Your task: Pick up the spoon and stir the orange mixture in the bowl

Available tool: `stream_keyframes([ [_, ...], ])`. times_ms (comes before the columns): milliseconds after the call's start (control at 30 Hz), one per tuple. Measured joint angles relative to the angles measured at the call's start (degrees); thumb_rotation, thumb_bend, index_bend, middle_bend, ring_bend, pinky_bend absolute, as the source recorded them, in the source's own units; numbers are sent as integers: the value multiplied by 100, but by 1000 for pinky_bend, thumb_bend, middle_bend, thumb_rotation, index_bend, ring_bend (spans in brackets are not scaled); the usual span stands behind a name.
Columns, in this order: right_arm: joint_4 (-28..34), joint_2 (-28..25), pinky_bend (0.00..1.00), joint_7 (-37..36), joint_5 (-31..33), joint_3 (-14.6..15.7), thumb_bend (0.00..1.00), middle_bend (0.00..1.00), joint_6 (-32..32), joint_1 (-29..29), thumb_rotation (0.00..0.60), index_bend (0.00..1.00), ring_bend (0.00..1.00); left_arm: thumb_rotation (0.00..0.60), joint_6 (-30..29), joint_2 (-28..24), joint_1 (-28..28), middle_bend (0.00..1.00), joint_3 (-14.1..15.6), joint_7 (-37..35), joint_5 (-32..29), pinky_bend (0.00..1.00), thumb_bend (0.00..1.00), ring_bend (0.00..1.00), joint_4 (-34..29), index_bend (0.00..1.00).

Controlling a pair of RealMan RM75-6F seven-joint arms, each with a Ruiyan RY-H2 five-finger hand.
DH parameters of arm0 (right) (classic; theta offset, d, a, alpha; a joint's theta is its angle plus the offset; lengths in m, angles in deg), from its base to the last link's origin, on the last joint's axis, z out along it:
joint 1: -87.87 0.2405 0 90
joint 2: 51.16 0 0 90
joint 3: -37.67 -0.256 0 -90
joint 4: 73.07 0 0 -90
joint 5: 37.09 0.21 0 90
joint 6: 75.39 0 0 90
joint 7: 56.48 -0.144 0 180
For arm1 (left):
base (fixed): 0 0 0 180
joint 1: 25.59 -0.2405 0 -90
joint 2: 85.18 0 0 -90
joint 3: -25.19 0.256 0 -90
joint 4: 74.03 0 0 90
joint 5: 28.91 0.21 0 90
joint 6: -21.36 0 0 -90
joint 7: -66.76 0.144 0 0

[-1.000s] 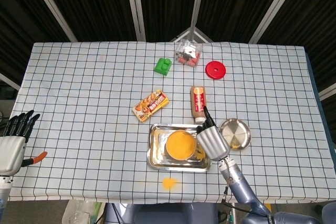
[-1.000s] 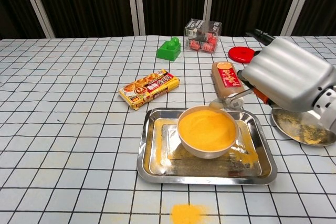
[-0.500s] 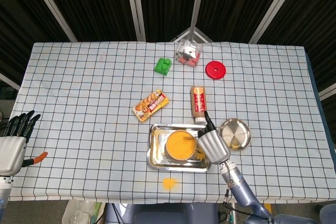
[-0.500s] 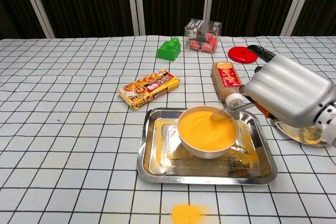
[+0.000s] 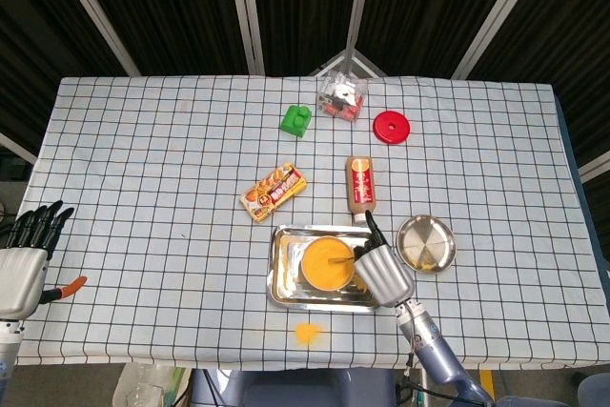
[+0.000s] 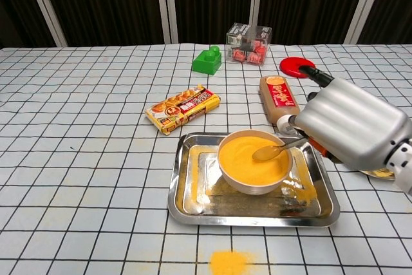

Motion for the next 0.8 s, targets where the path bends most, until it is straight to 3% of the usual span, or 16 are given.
stream_keyframes([
  [400,302,-70,0,-25,-214,232,833,797,41,-68,600,950,472,600,-6,9,-2,0,2,15,3,0,0,0,1,0],
  [800,363,-125,0,-78,-473,80,832,797,-49,3,600,950,472,600,-10,15,-2,0,-3,15,3,0,0,0,6,0],
])
